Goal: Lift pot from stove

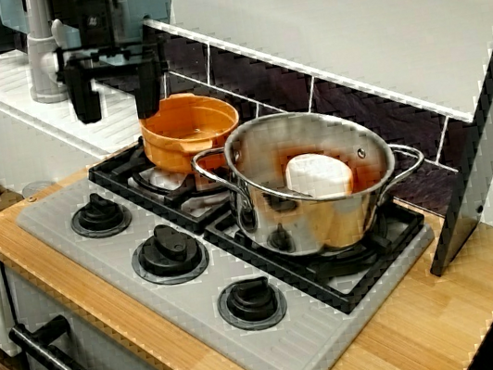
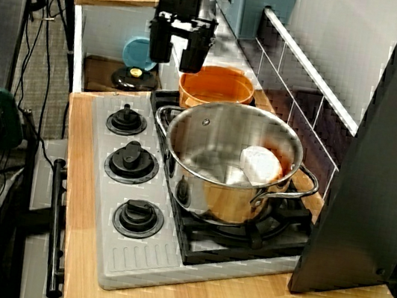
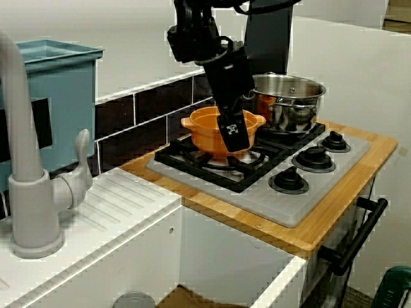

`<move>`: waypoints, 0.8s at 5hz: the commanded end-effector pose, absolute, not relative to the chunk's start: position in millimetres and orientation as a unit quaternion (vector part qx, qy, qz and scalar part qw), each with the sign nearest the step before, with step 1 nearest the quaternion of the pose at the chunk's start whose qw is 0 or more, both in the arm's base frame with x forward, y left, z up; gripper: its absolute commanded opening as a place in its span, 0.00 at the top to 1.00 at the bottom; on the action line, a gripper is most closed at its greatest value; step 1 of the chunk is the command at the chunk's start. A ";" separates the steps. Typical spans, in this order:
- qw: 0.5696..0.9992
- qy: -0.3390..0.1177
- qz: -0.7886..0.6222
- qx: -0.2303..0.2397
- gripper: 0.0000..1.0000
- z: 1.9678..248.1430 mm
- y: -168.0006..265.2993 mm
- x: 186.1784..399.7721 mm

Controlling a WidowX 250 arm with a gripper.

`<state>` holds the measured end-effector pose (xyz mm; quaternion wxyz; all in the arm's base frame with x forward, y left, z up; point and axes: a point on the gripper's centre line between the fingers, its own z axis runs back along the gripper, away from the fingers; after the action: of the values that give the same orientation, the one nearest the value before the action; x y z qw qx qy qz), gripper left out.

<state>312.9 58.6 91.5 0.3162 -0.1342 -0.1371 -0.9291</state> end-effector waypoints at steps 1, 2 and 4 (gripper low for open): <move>0.385 -0.176 -0.903 -0.068 0.00 112.4 67.2 318.8; 0.413 -0.198 -0.887 -0.055 0.00 112.2 66.6 318.7; 0.422 -0.210 -0.880 -0.060 0.00 119.7 56.0 319.8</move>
<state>315.3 55.8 93.2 0.4288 -0.0996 -0.2096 -0.8731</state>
